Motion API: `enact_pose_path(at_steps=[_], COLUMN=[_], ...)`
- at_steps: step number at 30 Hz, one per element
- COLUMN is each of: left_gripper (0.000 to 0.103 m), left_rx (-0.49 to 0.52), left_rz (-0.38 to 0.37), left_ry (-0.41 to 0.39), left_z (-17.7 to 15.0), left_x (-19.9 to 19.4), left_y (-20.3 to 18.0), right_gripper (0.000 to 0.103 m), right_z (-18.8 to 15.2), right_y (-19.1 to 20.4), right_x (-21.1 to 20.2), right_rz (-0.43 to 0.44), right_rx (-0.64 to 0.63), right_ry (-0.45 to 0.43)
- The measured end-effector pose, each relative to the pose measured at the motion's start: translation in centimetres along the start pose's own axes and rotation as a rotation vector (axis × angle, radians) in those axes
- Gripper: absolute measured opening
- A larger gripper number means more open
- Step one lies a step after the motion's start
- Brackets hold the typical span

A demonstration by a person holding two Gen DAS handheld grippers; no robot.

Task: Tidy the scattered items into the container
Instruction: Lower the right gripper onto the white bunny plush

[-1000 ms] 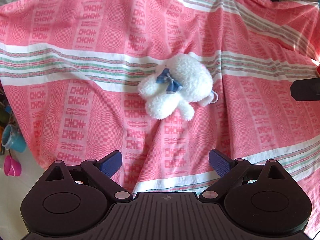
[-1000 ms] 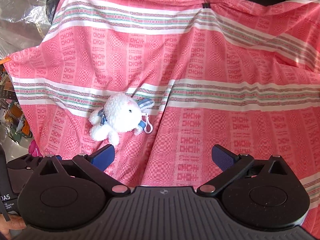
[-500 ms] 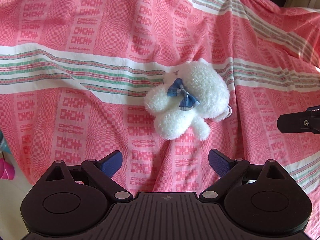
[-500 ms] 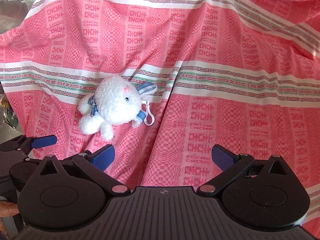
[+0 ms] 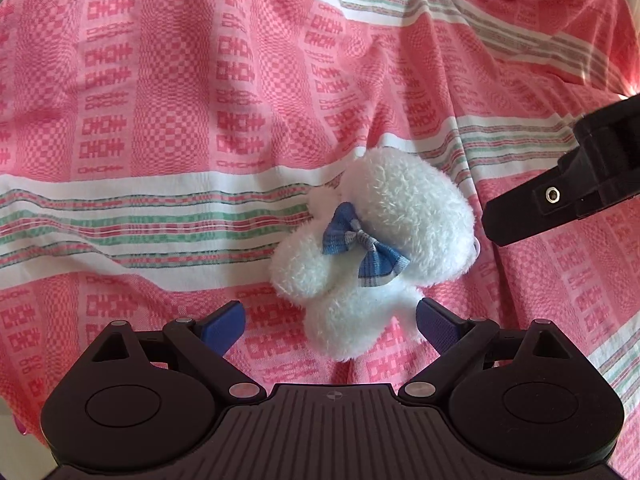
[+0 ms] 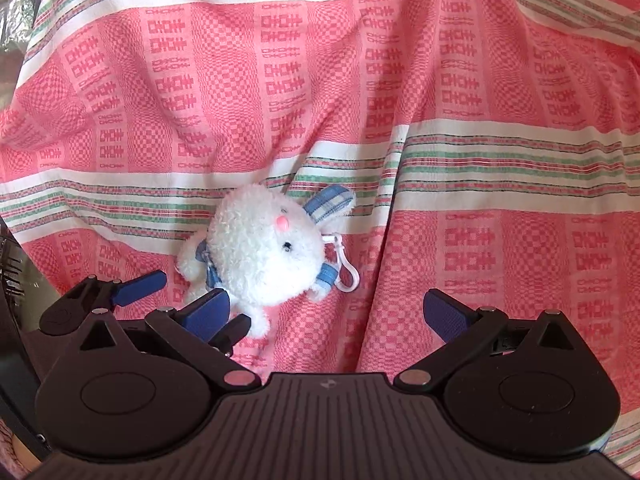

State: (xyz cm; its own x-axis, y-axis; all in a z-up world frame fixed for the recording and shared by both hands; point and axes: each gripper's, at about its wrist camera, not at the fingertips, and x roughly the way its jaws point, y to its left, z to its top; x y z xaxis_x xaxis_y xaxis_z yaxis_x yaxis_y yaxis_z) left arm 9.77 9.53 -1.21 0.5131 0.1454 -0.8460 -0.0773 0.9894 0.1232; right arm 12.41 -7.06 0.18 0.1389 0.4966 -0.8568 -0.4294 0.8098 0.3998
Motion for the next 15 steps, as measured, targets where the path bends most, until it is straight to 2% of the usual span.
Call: enact_pose_path(at_steps=[7, 12, 15], left_gripper=[0.098, 0.087, 0.085], left_rx=[0.042, 0.038, 0.034], left_rz=[0.0, -0.041, -0.072], left_ry=[0.007, 0.026, 0.032], left_z=[0.9, 0.8, 0.8], left_x=[1.5, 1.8, 1.5], left_y=[-0.5, -0.9, -1.4], right_gripper=[0.102, 0.097, 0.092], right_z=[1.5, 1.6, 1.4], right_y=[1.0, 0.8, 1.1], right_x=[3.0, 4.5, 4.7], right_rz=[0.043, 0.091, 0.116], right_rx=[0.042, 0.06, 0.037], right_ry=[0.045, 0.068, 0.083])
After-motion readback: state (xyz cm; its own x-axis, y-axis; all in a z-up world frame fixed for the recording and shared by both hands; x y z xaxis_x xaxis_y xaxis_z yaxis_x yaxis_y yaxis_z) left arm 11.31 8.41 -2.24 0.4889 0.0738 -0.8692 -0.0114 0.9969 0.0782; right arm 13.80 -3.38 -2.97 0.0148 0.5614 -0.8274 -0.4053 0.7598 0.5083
